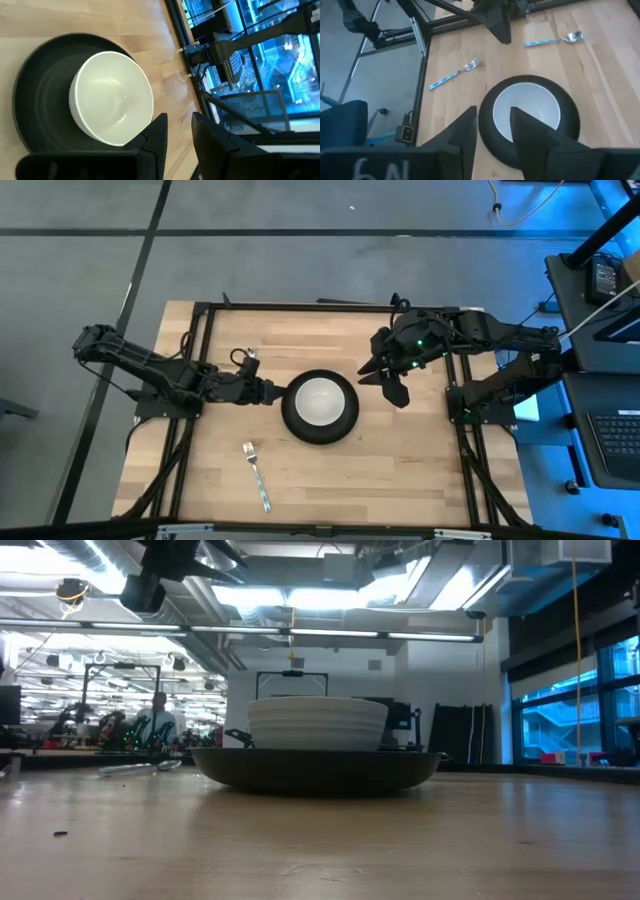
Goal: Set table place
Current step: Put the fork to the left side of the plate
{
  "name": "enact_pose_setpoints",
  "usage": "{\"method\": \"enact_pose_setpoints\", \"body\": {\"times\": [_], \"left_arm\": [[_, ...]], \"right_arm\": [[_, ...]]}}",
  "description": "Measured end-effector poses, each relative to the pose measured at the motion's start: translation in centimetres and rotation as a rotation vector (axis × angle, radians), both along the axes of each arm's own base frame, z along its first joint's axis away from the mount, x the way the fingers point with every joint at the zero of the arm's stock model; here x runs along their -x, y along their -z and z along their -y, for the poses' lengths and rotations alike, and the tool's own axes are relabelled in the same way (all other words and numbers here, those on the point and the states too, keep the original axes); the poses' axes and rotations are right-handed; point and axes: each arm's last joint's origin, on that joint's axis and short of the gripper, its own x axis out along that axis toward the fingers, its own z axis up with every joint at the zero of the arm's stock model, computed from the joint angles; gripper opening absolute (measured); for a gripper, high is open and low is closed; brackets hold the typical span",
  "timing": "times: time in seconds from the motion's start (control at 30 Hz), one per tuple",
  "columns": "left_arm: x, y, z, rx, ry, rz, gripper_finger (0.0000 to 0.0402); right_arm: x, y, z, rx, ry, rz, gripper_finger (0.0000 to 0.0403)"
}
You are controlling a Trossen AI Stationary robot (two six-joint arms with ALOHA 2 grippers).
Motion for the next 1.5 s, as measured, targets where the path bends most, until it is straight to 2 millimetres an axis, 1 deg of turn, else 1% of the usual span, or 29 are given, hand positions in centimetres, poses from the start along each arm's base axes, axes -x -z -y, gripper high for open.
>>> {"method": "enact_pose_setpoints", "body": {"times": [0.27, 0.37, 0.57, 0.83, 1.03, 1.23, 1.37, 1.5], "left_arm": [[0.3, 0.1, 1.1, 0.118, 0.042, 0.008, 0.0082], [0.6, 0.3, 1.6, 0.150, 0.056, -0.016, 0.0082], [1.3, 1.0, 2.2, 0.201, 0.040, -0.091, 0.0082], [1.6, 1.2, 2.7, 0.235, 0.046, -0.114, 0.0082], [2.0, 1.6, 3.2, 0.332, 0.112, -0.189, 0.0082], [2.6, 2.1, 3.8, 0.413, 0.137, -0.269, 0.0082], [3.0, 2.3, 4.0, 0.469, 0.112, -0.309, 0.0082], [3.3, 2.6, 4.1, 0.571, 0.051, -0.359, 0.0082]], "right_arm": [[0.9, 1.0, -0.1, -0.023, 0.023, -0.146, 0.0108], [1.1, 1.2, -0.1, -0.020, 0.023, -0.171, 0.0108], [1.1, 1.2, -0.1, -0.018, 0.022, -0.172, 0.0108], [1.1, 1.2, -0.1, 0.001, 0.004, -0.167, 0.0108], [1.1, 1.2, -0.1, 0.006, 0.008, -0.167, 0.0108], [1.1, 1.2, 0.2, 0.070, 0.081, -0.162, 0.0108], [1.1, 1.2, 0.3, 0.094, 0.107, -0.160, 0.0108], [1.2, 1.3, 0.4, 0.124, 0.121, -0.181, 0.0108]]}}
